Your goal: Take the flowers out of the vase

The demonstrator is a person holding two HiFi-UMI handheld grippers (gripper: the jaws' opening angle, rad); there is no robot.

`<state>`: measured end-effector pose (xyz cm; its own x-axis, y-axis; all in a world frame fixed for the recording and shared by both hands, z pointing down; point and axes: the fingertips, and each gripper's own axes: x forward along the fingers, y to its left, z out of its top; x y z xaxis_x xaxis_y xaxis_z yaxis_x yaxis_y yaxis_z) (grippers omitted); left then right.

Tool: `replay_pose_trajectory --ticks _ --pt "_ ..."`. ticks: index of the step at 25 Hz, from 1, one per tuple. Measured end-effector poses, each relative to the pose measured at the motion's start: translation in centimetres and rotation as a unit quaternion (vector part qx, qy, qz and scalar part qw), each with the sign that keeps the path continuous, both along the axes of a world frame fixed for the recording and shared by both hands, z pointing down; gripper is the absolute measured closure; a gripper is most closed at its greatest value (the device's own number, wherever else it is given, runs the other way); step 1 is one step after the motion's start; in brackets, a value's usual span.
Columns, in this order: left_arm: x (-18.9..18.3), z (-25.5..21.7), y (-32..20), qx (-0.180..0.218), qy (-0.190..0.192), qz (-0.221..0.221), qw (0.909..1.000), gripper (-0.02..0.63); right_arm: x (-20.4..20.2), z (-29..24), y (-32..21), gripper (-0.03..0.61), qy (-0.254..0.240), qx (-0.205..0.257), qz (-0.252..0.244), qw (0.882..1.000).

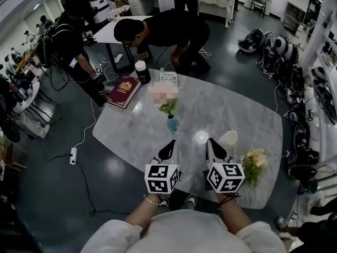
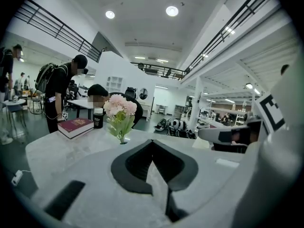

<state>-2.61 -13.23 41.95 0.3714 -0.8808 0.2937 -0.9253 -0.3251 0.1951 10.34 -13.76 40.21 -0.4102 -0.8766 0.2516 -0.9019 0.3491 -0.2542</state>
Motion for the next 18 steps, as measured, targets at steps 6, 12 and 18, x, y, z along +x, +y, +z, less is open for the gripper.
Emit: replay_pose_trajectory --ticks 6,12,18 --pt "-1.2 0.2 0.3 -0.001 -0.007 -0.047 0.9989 0.606 -1.1 0.5 -0.8 0.571 -0.006 -0.004 -0.051 0.999" --pt "-2.2 1.2 0.3 -0.014 -0.011 -0.072 0.9972 0.606 -2.3 1.6 -1.0 0.571 -0.004 -0.018 -0.080 0.997" --pt "-3.2 1.9 -1.1 -0.016 -0.007 -0.070 0.9974 0.606 -3.3 1.7 -2.2 0.571 -0.006 -0.017 -0.077 0.997"
